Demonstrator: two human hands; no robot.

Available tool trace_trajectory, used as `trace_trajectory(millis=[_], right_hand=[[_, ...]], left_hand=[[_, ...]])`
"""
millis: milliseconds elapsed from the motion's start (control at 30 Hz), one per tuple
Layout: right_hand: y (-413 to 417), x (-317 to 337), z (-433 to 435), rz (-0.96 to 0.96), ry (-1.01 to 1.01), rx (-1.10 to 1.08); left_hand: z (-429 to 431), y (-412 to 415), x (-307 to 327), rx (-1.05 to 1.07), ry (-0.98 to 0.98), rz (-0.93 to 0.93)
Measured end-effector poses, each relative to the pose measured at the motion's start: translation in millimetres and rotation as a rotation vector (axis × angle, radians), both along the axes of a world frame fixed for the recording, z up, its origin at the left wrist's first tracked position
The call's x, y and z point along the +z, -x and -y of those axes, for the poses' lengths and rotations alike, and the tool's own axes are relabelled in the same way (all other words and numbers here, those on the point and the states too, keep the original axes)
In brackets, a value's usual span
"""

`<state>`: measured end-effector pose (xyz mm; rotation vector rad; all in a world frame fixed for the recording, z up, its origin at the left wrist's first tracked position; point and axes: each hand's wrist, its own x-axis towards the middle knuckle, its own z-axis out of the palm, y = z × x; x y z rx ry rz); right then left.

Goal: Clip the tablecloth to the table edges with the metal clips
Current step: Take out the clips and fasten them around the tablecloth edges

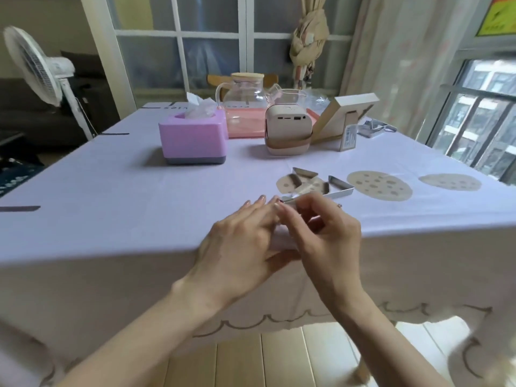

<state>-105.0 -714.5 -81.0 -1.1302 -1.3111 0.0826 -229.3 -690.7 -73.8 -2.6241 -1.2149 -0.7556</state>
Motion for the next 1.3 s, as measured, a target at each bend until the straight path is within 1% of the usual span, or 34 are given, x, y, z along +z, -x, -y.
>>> trace_trajectory(millis=[67,133,200,267,400,467,567,700,833,933,1100,1267,1300], right_hand=[[-2.6,1.3,2.4,-0.031,0.027,0.071],[-6.5,2.6,5.8,-0.060,0.032,0.157],[-10.4,2.8,11.3,-0.089,0.022,0.236],[-13.6,2.1,17.9,-0.092,0.010,0.291],[-19.8,1.8,26.2,-0.081,0.009,0.312],[-21.8,4.2,26.9,-0.055,0.000,0.284],[-24.2,4.2,24.3,-0.022,0.006,0.230],[-31.5,-2.0,19.8,-0.047,-0.003,0.250],[-32.5,-0.2,16.8,-0.040,-0.026,0.293],[-30.8,1.9,17.5,-0.025,0.026,0.335],[-33.0,1.9,15.9,-0.097,0.083,0.406],[-33.2,1.1,19.4,-0.146,0.078,0.497],[-31.5,0.8,20.8,-0.168,0.068,0.515]], left_hand=[[0.7,2.9,4.4,-0.019,0.086,0.096],[0.4,7.3,5.7,-0.083,0.120,0.165],[1.8,10.6,8.8,-0.119,0.141,0.193],[3.3,13.1,11.4,-0.107,0.114,0.112],[5.0,17.7,15.3,0.044,-0.040,-0.241],[4.4,19.3,12.5,0.055,-0.171,-0.303],[-0.9,21.4,3.7,0.000,-0.314,-0.287],[-3.1,23.4,-1.8,-0.083,-0.354,-0.184],[-4.7,24.8,-2.4,-0.092,-0.349,-0.177],[-2.3,24.6,-0.5,-0.085,-0.358,-0.164],[-5.9,26.2,1.7,-0.084,-0.249,-0.145],[-10.1,20.5,5.3,-0.091,0.054,-0.010],[-8.0,17.0,5.1,-0.097,0.097,0.041]])
